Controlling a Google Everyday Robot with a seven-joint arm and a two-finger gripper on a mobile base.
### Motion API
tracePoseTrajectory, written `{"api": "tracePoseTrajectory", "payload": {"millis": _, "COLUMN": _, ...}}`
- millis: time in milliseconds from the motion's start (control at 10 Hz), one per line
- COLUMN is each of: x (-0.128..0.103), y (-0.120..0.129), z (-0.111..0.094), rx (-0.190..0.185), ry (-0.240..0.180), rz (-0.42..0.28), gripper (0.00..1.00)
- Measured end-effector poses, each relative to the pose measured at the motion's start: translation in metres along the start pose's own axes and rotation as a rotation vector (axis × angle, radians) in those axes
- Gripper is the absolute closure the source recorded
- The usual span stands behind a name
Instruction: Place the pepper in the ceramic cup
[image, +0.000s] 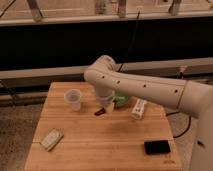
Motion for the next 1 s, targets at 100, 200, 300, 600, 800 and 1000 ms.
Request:
{"api": "tracePoseTrajectory", "payload": {"millis": 100, "x": 0.000, "y": -0.004, "z": -0.003, "rx": 0.002, "ry": 0.006, "rz": -0.007, "gripper": 1.00}}
{"api": "tracePoseTrajectory", "payload": {"millis": 200, "x": -0.004, "y": -0.011, "z": -0.007, "rx": 0.003, "ry": 0.007, "rz": -0.016, "gripper": 1.00}}
{"api": "tracePoseTrajectory", "payload": {"millis": 300, "x": -0.011, "y": -0.021, "z": -0.013, "rx": 0.004, "ry": 0.009, "rz": -0.027, "gripper": 1.00}}
{"api": "tracePoseTrajectory", "payload": {"millis": 600, "x": -0.019, "y": -0.037, "z": -0.024, "rx": 0.004, "ry": 0.022, "rz": -0.048, "gripper": 1.00}}
{"api": "tracePoseTrajectory", "payload": {"millis": 800, "x": -0.021, "y": -0.045, "z": -0.029, "rx": 0.008, "ry": 0.029, "rz": -0.070, "gripper": 1.00}}
{"api": "tracePoseTrajectory", "payload": {"millis": 1000, "x": -0.037, "y": -0.059, "z": -0.033, "rx": 0.014, "ry": 0.025, "rz": -0.095, "gripper": 1.00}}
